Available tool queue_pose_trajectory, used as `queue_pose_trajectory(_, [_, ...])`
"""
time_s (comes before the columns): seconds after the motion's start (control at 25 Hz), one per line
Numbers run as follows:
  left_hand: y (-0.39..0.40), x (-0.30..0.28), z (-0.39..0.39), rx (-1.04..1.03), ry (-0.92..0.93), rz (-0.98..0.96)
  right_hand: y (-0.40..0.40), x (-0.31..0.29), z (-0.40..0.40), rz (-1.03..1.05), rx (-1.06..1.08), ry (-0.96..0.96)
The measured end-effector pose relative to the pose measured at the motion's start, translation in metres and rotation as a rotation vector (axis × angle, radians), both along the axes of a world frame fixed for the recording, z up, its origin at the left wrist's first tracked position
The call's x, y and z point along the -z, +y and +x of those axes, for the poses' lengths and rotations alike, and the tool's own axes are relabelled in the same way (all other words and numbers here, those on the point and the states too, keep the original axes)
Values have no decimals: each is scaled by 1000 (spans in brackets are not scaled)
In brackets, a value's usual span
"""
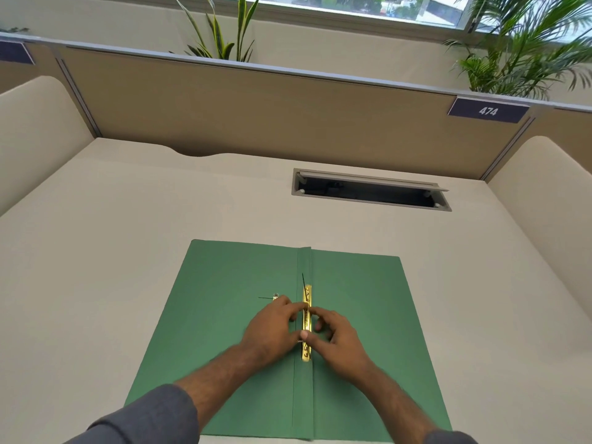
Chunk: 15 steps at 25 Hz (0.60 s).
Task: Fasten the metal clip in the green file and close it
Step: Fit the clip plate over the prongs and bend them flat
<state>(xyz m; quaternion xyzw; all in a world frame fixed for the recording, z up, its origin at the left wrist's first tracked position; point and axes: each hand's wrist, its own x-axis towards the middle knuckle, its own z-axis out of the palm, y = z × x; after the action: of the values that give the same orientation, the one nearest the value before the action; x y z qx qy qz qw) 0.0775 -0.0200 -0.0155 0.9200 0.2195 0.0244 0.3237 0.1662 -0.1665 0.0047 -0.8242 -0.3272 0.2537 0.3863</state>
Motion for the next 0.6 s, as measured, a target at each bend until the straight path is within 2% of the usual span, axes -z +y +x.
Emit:
queue_pose_trajectory(0.16, [2, 3, 8, -30, 31, -16, 4, -12, 6, -73, 93, 207])
queue_pose_trajectory(0.32, [4, 4, 12, -44, 60, -2, -7, -15, 8, -102, 87, 320])
queue_pose_trajectory(0.44, [3, 6, 12, -45, 67, 17, -11, -18, 2, -135, 64, 284])
queue_pose_trajectory(0.6, [5, 5, 13, -12, 115, 16, -10, -18, -11, -211, 33, 108])
